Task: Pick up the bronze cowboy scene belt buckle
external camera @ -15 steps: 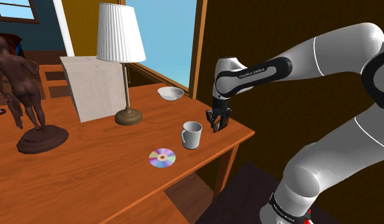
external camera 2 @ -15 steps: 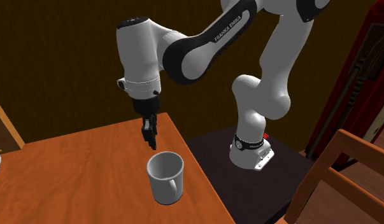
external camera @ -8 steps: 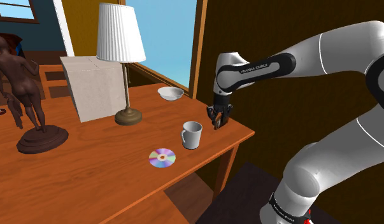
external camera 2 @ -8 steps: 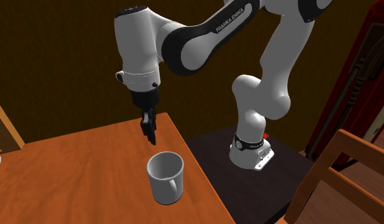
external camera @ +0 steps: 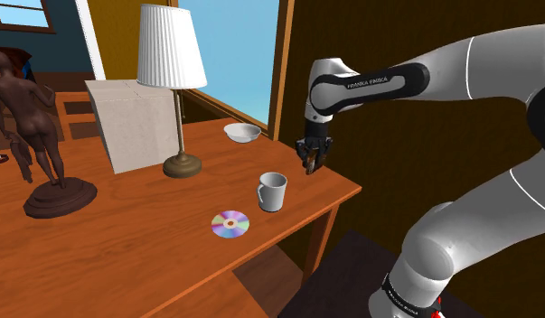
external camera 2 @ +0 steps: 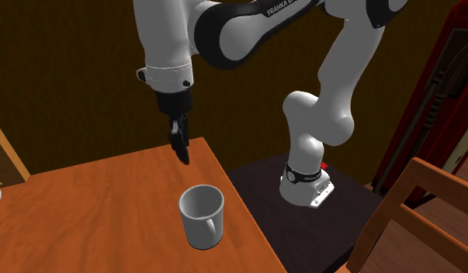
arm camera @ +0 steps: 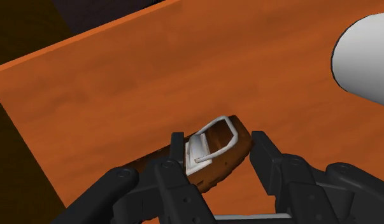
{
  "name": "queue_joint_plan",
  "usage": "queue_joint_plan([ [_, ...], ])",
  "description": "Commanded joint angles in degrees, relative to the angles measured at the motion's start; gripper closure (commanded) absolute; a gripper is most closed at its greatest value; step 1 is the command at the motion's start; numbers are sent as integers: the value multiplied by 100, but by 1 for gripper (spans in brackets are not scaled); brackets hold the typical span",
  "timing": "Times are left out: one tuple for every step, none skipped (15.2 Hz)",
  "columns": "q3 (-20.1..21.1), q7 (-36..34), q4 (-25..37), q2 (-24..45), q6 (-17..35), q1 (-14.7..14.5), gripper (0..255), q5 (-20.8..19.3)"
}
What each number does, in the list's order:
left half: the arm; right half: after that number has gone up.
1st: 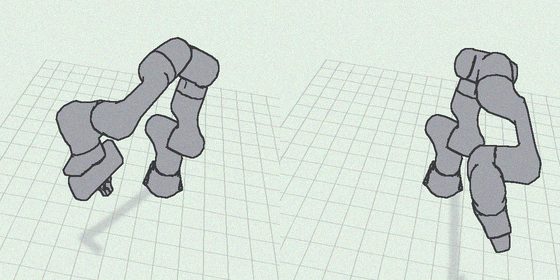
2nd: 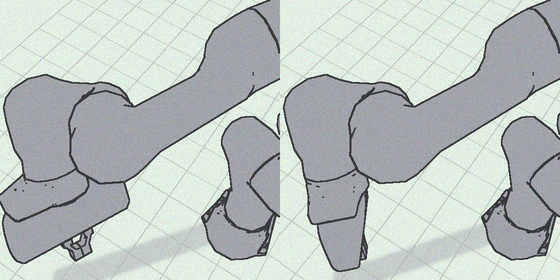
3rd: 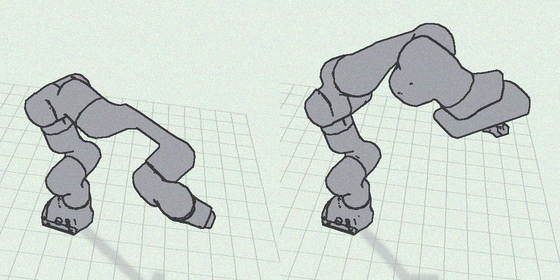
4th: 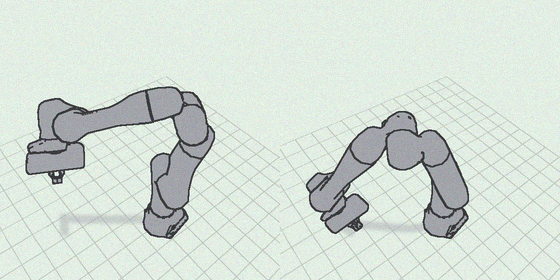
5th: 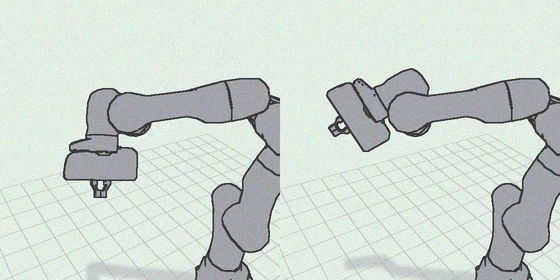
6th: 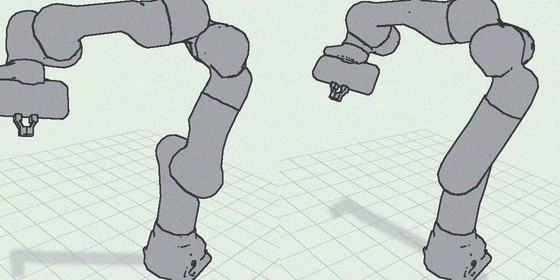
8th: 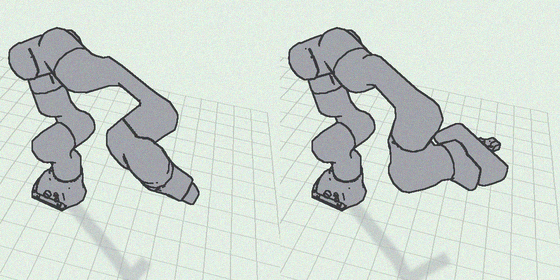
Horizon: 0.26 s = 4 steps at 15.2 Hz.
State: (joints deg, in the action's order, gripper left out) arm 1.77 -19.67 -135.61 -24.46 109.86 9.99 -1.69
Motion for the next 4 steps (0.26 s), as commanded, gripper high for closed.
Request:
queue_joint_plan([
  [2,1,131,-29,-162,-2,255,4],
  [2,4,198,-41,-242,-2,255,5],
  [2,5,208,-44,-254,-2,255,5],
  [2,5,208,-43,-254,-2,255,5],
])
